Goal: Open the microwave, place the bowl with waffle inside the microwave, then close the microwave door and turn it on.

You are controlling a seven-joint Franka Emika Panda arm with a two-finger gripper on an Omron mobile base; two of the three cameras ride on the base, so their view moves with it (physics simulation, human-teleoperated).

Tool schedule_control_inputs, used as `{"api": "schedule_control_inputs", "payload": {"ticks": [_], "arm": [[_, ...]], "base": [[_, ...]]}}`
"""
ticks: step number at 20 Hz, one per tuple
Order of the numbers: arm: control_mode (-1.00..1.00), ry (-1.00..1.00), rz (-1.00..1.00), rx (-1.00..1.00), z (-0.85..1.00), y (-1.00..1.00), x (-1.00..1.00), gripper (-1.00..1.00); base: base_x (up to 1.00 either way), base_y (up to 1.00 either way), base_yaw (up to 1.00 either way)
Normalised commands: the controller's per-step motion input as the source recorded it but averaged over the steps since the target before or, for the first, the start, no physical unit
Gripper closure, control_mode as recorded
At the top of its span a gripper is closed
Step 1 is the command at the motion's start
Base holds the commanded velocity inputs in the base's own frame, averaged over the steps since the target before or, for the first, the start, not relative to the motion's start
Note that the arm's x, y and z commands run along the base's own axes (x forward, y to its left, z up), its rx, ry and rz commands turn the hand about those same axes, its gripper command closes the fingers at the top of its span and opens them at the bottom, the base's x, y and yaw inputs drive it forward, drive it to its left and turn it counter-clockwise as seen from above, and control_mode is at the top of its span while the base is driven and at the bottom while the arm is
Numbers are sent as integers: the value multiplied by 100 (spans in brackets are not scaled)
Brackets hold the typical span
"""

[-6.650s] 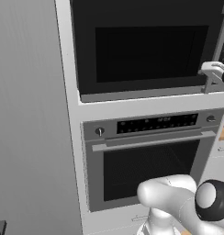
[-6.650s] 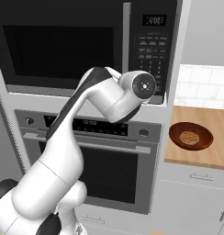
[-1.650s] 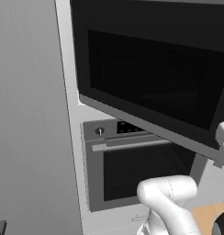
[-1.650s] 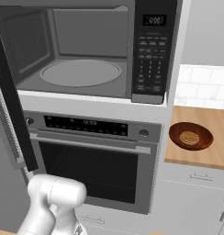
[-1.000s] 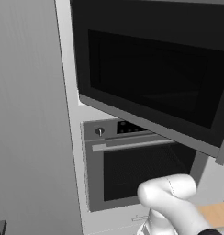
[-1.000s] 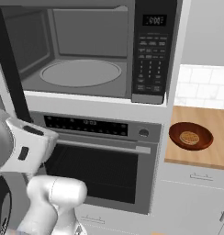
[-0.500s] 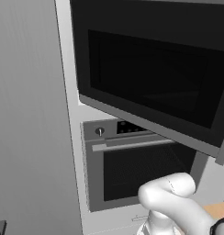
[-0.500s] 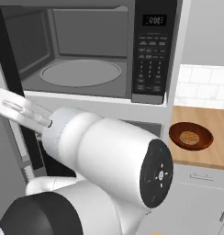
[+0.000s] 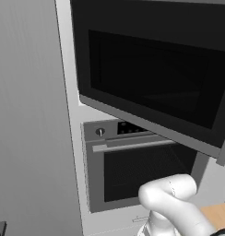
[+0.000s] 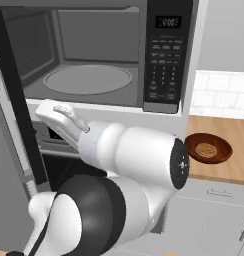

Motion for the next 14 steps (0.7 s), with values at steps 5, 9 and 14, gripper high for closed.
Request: {"api": "schedule_control_inputs", "payload": {"ticks": [5,9,14], "arm": [[-100,27,12,8,-46,-3,84,-100],[-100,23,18,4,-44,32,49,-100],[-100,2,19,9,-1,36,-12,-100]], "base": [[0,0,0],[0,0,0],[0,0,0]]}}
